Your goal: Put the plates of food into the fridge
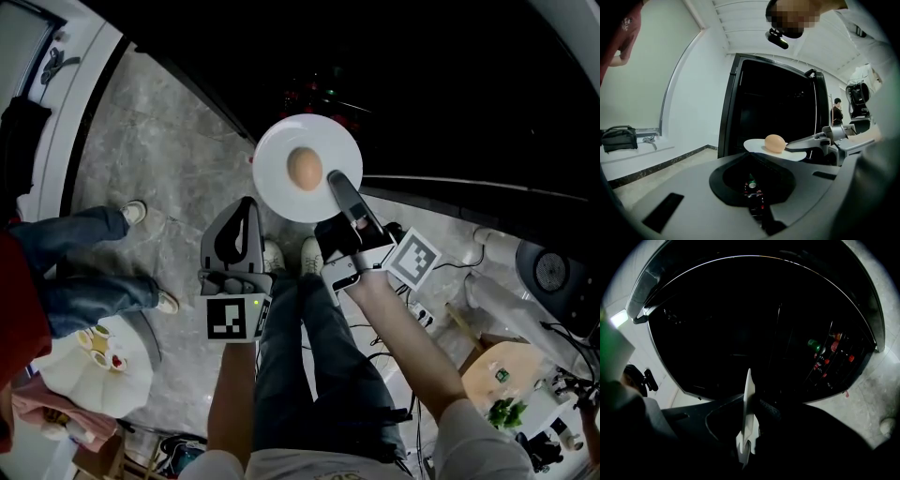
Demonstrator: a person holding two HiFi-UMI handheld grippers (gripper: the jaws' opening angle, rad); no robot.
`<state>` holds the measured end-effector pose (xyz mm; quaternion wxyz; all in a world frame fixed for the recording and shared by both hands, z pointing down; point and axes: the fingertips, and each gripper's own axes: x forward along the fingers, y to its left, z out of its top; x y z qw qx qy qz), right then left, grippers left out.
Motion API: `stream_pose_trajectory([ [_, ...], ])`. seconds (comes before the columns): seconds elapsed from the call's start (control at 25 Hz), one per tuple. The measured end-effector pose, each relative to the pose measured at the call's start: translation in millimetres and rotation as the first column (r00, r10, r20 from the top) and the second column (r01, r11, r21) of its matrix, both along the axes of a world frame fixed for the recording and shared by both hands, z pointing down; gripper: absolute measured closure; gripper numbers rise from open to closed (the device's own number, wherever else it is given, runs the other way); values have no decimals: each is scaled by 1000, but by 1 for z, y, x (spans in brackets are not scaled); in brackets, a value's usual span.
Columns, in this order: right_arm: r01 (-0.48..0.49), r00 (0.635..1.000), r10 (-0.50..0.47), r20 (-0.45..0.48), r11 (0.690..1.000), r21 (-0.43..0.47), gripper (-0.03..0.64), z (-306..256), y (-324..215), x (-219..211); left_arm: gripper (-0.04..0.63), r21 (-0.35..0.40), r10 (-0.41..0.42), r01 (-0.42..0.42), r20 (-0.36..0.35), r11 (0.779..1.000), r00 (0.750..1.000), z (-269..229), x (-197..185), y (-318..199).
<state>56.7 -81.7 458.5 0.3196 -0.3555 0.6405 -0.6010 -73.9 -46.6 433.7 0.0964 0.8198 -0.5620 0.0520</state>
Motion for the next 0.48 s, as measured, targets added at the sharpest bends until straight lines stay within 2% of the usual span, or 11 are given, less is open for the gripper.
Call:
stream_pose_trajectory([
  [0.48, -14, 1000, 13, -8, 1000, -14, 586, 10, -17, -4, 589, -7, 11, -11, -8, 1000, 1000, 10, 2, -15],
])
